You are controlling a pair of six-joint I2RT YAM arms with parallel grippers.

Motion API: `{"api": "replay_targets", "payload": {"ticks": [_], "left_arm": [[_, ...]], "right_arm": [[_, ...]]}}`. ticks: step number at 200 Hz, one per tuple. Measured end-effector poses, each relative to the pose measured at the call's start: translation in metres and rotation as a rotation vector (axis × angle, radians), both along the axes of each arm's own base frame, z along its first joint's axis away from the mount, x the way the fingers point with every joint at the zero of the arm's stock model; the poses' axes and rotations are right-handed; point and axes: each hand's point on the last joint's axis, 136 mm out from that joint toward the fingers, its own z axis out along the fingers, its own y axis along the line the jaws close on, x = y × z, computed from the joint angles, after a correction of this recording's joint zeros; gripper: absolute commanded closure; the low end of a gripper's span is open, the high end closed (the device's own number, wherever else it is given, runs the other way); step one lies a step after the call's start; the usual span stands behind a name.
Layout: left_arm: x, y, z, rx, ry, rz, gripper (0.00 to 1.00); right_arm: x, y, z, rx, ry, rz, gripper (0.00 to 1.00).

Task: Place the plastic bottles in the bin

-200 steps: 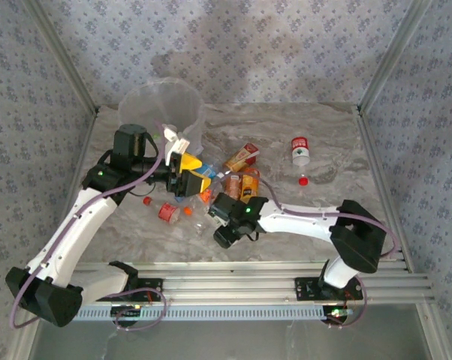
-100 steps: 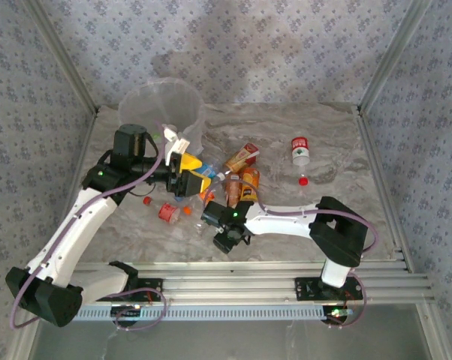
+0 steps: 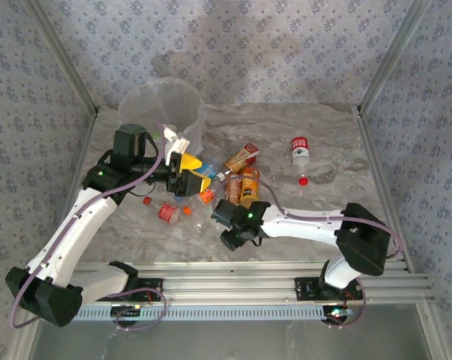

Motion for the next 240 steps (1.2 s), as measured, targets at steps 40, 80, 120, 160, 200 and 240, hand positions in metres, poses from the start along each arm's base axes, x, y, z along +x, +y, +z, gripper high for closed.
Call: {"api": "replay_targets", "payload": {"ticks": [40, 80, 120, 160, 200, 240], "left_arm": [[0.003, -0.003, 0.007, -0.025, 0.002, 0.013, 0.0], [0.005, -0.014, 0.001, 0.007, 0.041, 0.075, 0.0], [0.018, -0.026, -0.012, 0.041, 0.168, 0.227, 0.0], [0.03, -0.036, -0.036, 0.038, 0.35, 0.38, 0.01], [0.045, -0.049, -0.054, 0.016, 0.494, 0.468, 0.0], [0.057, -0.067, -0.065, -0.01, 0.558, 0.484, 0.0]], "right_arm": [[0.01, -0.011, 0.025, 0.092, -0.036, -0.067, 0.58], [0.021, -0.025, 0.048, 0.189, -0.077, -0.139, 0.58], [0.039, -0.041, 0.083, 0.316, -0.134, -0.229, 0.61], [0.053, -0.059, 0.116, 0.429, -0.184, -0.295, 0.63], [0.058, -0.071, 0.138, 0.501, -0.218, -0.324, 0.63], [0.057, -0.071, 0.155, 0.555, -0.226, -0.31, 0.64]]}}
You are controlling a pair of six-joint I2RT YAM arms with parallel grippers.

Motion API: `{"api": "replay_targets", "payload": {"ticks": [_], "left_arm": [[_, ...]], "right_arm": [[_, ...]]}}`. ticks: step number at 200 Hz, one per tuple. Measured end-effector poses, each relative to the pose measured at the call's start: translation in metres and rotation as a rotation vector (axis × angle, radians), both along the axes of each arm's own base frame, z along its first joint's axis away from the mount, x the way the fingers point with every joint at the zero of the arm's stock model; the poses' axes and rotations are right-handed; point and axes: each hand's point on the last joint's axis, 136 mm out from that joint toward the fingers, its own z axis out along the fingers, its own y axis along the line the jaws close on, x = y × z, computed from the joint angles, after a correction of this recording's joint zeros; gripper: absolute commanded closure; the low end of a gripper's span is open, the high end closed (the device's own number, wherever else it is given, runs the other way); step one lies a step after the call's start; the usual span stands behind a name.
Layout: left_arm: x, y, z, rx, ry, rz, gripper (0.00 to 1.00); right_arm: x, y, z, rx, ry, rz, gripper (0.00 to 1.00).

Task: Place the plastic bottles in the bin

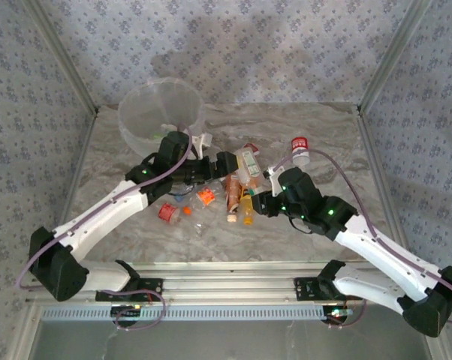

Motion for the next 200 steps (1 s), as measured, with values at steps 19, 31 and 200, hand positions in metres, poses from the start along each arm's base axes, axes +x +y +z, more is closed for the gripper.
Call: {"api": "replay_targets", "payload": {"ticks": [19, 31, 200], "left_arm": [[0.004, -0.009, -0.005, -0.015, 0.017, 0.001, 0.0], [0.006, -0.015, -0.008, -0.024, 0.026, 0.001, 0.02], [0.011, -0.03, 0.011, -0.152, -0.025, -0.014, 0.48]], "right_arm": [[0.0, 0.003, 0.007, 0.021, -0.01, 0.013, 0.64], [-0.001, 0.004, 0.01, 0.034, -0.015, 0.02, 0.64], [0.003, 0.017, 0.02, 0.094, -0.037, 0.046, 0.22]]}}
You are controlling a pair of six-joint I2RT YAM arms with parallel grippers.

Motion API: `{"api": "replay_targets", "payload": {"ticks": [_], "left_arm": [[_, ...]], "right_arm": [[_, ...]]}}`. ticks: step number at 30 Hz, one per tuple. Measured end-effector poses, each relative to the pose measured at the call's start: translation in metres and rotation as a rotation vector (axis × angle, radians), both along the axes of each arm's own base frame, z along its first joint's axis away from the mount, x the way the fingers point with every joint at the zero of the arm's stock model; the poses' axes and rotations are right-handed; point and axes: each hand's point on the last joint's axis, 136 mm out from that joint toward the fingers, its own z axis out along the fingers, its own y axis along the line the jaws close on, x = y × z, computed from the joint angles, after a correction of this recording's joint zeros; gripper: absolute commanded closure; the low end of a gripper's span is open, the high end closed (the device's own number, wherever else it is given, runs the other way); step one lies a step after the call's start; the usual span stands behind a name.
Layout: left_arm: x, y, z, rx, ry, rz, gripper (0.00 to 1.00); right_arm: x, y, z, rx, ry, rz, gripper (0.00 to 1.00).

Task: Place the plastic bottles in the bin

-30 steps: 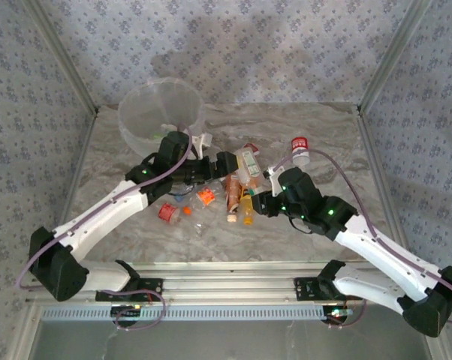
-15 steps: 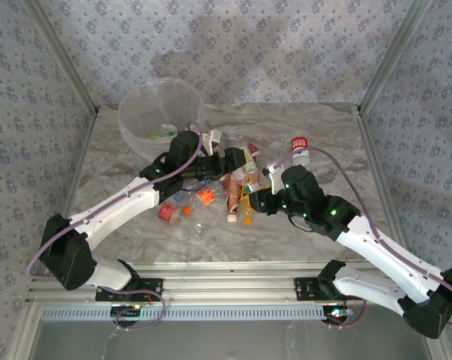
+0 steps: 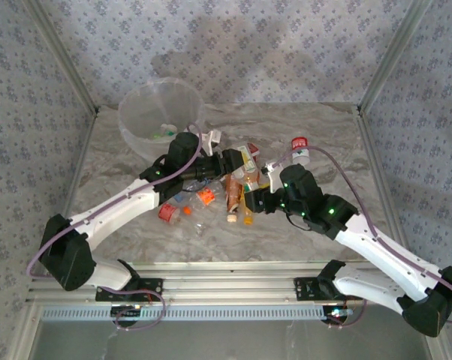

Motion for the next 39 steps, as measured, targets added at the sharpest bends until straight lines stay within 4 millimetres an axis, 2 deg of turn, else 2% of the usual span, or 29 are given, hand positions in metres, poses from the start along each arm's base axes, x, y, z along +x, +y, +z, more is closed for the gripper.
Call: {"api": "replay_targets", "payload": {"ticks": [2, 3, 5, 7, 11, 13, 16, 19, 22, 25, 28, 34, 39], "left_arm": [[-0.002, 0.001, 0.001, 0.016, -0.021, -0.012, 0.49], [-0.003, 0.001, 0.0, 0.028, -0.031, -0.018, 0.49], [-0.003, 0.002, 0.007, 0.034, -0.058, -0.026, 0.49], [-0.004, 0.006, 0.015, 0.068, -0.103, -0.047, 0.5], [0.001, 0.014, 0.057, 0.095, -0.224, -0.065, 0.51], [0.004, 0.027, 0.086, 0.135, -0.32, -0.069, 0.51], [0.008, 0.045, 0.119, 0.186, -0.434, -0.063, 0.51], [0.013, 0.067, 0.143, 0.25, -0.522, -0.041, 0.5], [0.02, 0.088, 0.158, 0.344, -0.605, -0.007, 0.49], [0.026, 0.101, 0.164, 0.444, -0.645, 0.004, 0.49], [0.049, 0.116, 0.171, 0.549, -0.683, 0.053, 0.49], [0.095, 0.153, 0.161, 0.759, -0.669, 0.139, 0.49], [0.119, 0.179, 0.154, 0.853, -0.647, 0.184, 0.49]], "right_arm": [[0.0, 0.0, 0.003, 0.01, -0.007, -0.002, 0.15], [0.0, 0.0, 0.006, 0.017, -0.015, -0.001, 0.14], [-0.001, -0.001, 0.012, 0.034, -0.03, -0.002, 0.02], [-0.004, -0.003, 0.019, 0.051, -0.046, 0.006, 0.0], [-0.013, -0.007, 0.042, 0.103, -0.097, 0.019, 0.0], [-0.018, -0.011, 0.059, 0.138, -0.133, 0.02, 0.0], [-0.023, -0.017, 0.083, 0.19, -0.188, 0.019, 0.0], [-0.027, -0.023, 0.103, 0.229, -0.24, 0.01, 0.0], [-0.031, -0.03, 0.121, 0.258, -0.29, 0.004, 0.0], [-0.032, -0.032, 0.128, 0.265, -0.309, 0.003, 0.0], [-0.031, -0.033, 0.129, 0.263, -0.313, -0.003, 0.0], [-0.031, -0.035, 0.128, 0.257, -0.317, -0.016, 0.0], [-0.033, -0.041, 0.13, 0.26, -0.327, -0.028, 0.0]]}}
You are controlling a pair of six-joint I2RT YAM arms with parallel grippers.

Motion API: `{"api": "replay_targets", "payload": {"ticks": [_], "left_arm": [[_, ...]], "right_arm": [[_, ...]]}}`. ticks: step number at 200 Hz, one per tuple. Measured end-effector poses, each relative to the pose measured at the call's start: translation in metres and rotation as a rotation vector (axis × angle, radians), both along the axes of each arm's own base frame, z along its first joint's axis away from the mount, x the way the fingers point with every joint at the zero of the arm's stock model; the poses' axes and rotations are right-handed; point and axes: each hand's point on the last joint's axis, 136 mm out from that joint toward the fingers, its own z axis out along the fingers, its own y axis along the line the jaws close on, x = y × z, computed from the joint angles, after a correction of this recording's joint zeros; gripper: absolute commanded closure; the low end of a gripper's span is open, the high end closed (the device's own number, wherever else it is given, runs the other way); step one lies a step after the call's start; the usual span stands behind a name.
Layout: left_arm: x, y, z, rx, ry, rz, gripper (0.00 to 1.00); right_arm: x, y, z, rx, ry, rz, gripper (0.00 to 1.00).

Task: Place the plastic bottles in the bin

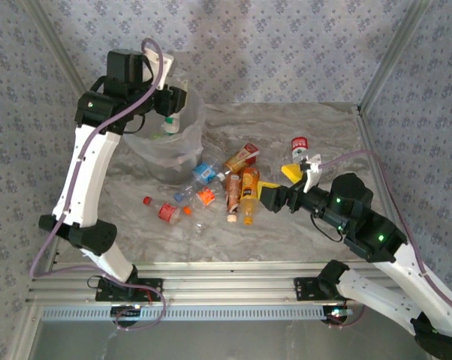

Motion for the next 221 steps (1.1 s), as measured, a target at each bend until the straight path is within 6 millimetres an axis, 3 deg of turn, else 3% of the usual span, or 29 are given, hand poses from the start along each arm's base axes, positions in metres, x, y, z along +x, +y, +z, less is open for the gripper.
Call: {"api": "replay_targets", "payload": {"ticks": [39, 101, 188, 221], "left_arm": [[0.026, 0.022, -0.013, 0.036, 0.019, 0.052, 0.49], [0.071, 0.016, -0.091, 0.121, 0.172, 0.051, 0.49], [0.065, 0.017, -0.171, 0.186, 0.366, 0.055, 0.45], [0.061, 0.015, -0.183, 0.188, 0.402, 0.057, 0.41]], "right_arm": [[-0.002, -0.003, -0.003, -0.005, 0.004, -0.008, 0.0], [-0.004, -0.008, -0.012, -0.027, 0.023, -0.019, 0.0], [-0.005, -0.017, -0.015, -0.029, 0.023, -0.05, 0.0], [-0.004, -0.018, -0.02, -0.039, 0.032, -0.057, 0.0]]}}
